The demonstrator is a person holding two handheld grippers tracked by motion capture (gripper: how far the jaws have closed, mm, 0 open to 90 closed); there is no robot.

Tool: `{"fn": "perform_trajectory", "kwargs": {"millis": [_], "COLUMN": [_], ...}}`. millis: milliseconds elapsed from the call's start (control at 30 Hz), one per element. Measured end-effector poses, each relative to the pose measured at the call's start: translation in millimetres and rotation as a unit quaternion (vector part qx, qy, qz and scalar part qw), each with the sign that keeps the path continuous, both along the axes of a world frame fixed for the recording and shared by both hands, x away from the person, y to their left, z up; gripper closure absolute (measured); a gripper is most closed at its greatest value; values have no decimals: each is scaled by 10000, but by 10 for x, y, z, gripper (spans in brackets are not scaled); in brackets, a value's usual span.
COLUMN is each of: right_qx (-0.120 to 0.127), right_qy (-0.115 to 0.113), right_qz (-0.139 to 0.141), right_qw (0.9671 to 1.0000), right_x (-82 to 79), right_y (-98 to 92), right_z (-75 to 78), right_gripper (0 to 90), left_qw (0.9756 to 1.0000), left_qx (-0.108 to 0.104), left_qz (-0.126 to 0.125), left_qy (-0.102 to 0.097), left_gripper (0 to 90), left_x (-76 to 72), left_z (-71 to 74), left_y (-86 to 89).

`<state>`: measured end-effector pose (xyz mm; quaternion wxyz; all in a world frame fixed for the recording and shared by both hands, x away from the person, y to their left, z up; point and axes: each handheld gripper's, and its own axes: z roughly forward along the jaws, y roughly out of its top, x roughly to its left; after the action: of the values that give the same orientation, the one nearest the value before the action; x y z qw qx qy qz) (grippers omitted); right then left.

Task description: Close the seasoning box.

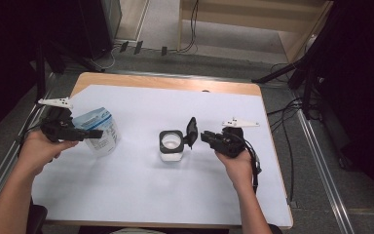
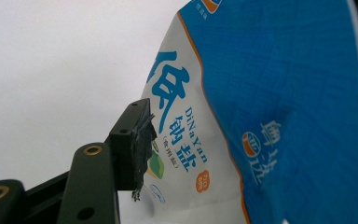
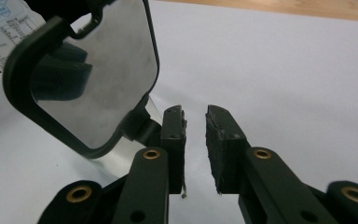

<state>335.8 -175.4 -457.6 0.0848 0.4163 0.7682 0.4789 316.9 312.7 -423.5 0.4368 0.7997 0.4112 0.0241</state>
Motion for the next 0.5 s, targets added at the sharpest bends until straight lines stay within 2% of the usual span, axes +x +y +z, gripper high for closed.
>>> {"fn": "perform_trajectory", "kwargs": {"millis": [233, 400, 500], "right_qx": [-30, -54, -52], "right_qy": [-38, 29, 6], "right_qz": [116, 124, 133], "right_qw": [9999, 9999, 9999], "right_x": [21, 45, 62], "right_y": [60, 81, 92], "right_z": [80, 114, 149], "right_gripper": [851, 898, 900], "left_qw": [10000, 9999, 9999], "left_qx": [-53, 6, 17], "left_qz": [8, -34, -46], "left_qy": [-82, -164, -141], "left_gripper": [404, 391, 384], "left_x": [-61, -133, -156], "left_z": [-7, -24, -45], "left_y": [59, 87, 116]}}
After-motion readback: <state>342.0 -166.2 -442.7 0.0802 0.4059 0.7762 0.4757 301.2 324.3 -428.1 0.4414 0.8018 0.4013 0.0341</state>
